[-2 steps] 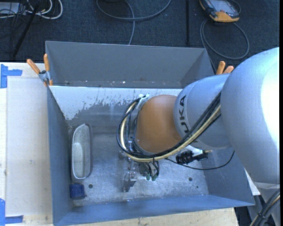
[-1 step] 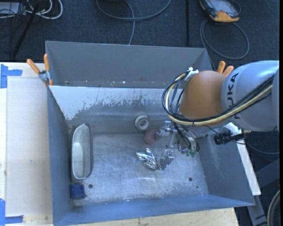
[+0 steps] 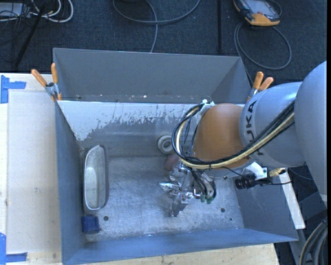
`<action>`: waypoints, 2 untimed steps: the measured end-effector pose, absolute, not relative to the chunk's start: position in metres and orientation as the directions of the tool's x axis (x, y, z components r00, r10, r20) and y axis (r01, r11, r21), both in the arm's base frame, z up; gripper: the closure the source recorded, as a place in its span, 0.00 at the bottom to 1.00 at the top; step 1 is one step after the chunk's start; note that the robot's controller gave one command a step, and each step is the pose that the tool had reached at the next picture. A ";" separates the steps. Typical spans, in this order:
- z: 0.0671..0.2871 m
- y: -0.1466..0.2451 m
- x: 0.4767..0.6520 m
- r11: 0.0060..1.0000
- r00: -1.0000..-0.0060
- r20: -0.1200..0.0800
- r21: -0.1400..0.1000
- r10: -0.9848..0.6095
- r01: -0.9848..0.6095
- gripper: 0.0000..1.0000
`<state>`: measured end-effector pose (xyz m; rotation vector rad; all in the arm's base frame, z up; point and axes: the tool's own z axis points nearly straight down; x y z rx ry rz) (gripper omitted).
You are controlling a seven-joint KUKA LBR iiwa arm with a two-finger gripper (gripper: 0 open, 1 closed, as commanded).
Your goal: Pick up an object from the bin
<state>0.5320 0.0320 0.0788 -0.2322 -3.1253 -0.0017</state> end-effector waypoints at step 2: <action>0.223 0.036 0.538 0.982 -0.982 -0.008 0.003 0.189 0.189 1.00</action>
Offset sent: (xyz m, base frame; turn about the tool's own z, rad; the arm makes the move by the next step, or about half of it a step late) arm 0.0000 0.0000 0.0000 0.0000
